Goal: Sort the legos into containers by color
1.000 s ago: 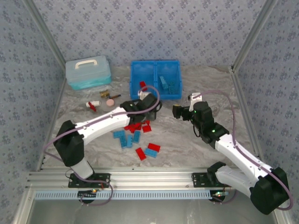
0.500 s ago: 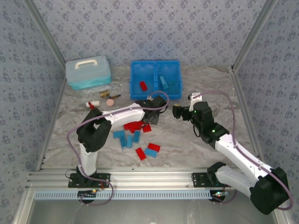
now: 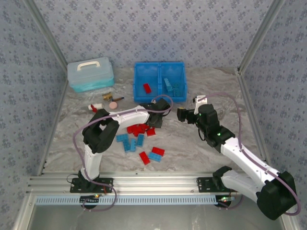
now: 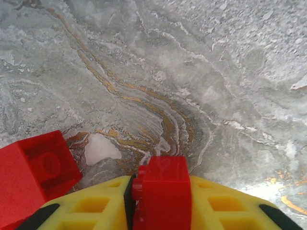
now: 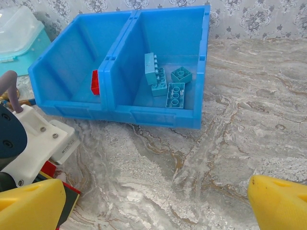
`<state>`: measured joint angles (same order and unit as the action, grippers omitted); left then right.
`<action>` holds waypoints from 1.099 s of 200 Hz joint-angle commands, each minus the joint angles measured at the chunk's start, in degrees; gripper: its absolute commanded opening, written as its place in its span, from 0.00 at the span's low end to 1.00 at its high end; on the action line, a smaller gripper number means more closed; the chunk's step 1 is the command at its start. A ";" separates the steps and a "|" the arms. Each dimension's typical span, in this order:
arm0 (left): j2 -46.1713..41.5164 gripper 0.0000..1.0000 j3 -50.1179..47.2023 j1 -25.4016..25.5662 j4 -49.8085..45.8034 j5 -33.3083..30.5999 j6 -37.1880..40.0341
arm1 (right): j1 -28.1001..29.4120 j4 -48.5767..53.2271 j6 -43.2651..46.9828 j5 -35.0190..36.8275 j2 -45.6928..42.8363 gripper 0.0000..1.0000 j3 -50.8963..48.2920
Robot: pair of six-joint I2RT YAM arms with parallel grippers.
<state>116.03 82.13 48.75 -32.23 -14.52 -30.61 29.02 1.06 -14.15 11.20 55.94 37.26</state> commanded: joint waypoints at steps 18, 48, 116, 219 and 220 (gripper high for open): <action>-5.45 0.25 0.11 0.18 0.88 0.61 -1.44 | 0.32 -0.83 -0.79 0.34 -0.08 1.00 -0.56; -10.52 0.23 3.14 -0.05 -0.24 -2.18 -0.98 | 0.34 -0.97 -0.84 -0.19 -0.18 1.00 -0.56; -5.54 0.21 22.96 -7.43 -5.50 -10.55 5.64 | -0.36 -0.56 0.44 -15.56 5.80 1.00 2.29; 24.60 0.22 59.82 -17.39 -10.62 -4.82 8.41 | -0.11 0.09 -0.17 -14.09 6.83 1.00 2.73; 24.82 0.22 59.95 -17.43 -10.51 -4.73 8.43 | -0.06 0.09 -0.13 -14.05 6.77 1.00 2.73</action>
<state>136.73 135.37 32.64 -39.72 -22.52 -22.52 28.99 1.08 -14.15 -3.46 64.42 38.70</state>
